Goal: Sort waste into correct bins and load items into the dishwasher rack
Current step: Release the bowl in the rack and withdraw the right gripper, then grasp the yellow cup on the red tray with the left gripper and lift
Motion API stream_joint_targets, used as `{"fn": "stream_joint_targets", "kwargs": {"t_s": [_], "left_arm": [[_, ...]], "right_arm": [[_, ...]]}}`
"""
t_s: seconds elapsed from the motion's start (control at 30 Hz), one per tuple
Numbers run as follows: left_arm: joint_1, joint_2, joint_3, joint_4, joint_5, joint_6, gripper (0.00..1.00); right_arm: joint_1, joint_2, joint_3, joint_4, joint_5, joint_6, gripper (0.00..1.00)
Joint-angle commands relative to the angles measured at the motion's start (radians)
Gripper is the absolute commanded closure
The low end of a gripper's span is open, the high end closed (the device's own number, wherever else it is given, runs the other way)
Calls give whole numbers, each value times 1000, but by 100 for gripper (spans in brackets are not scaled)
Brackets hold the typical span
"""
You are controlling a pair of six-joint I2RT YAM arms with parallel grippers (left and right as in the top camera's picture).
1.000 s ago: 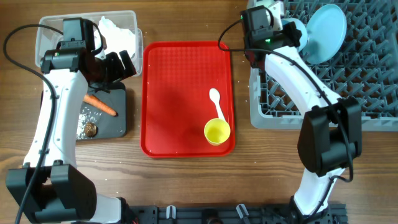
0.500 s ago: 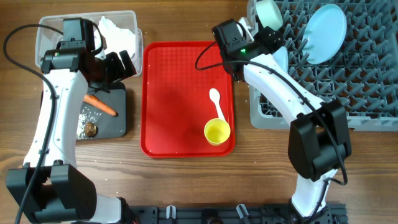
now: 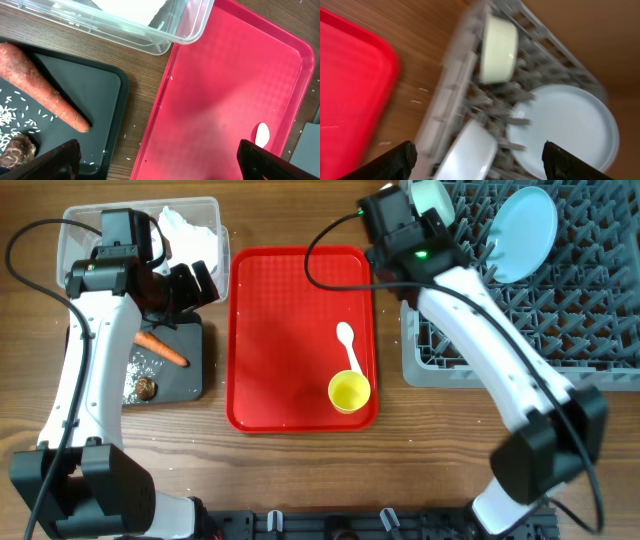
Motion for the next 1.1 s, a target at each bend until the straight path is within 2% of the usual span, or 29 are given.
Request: {"fn": "stream_joint_targets", "kwargs": {"t_s": [0.0,0.13,0.37,0.47,0.57,0.77,0.8,0.9,0.97,1.07], "left_arm": [[6,-15,16,0,-6,-2,0],[6,-15,16,0,-6,-2,0],[6,-15,16,0,-6,-2,0],[6,-15,16,0,-6,-2,0],[6,-15,16,0,-6,-2,0],[6,-15,16,41,48,-29,0],[6,-15,16,31,67,-29,0],[-8,-7,15,-2,296,-22,2],[-67,5,13,-49,337,43,5],[-253,36,-11,-140,336,252,6]], "right_arm": [[0,-76,26,-42,-345,48,16],[0,-83,26,-101,-499,48,12],[-40,-85,26,-124,-519,172,12],[-93,-103,26,-132,-543,237,12],[-164,-160,26,-178,-626,235,11],[-314,-282,26,-298,-623,231,6],[-340,-293,26,-298,-623,232,5],[-404,-305,26,-290,-626,265,3],[-428,-304,26,-288,-627,284,3],[-432,-304,26,-283,-625,280,3]]}}
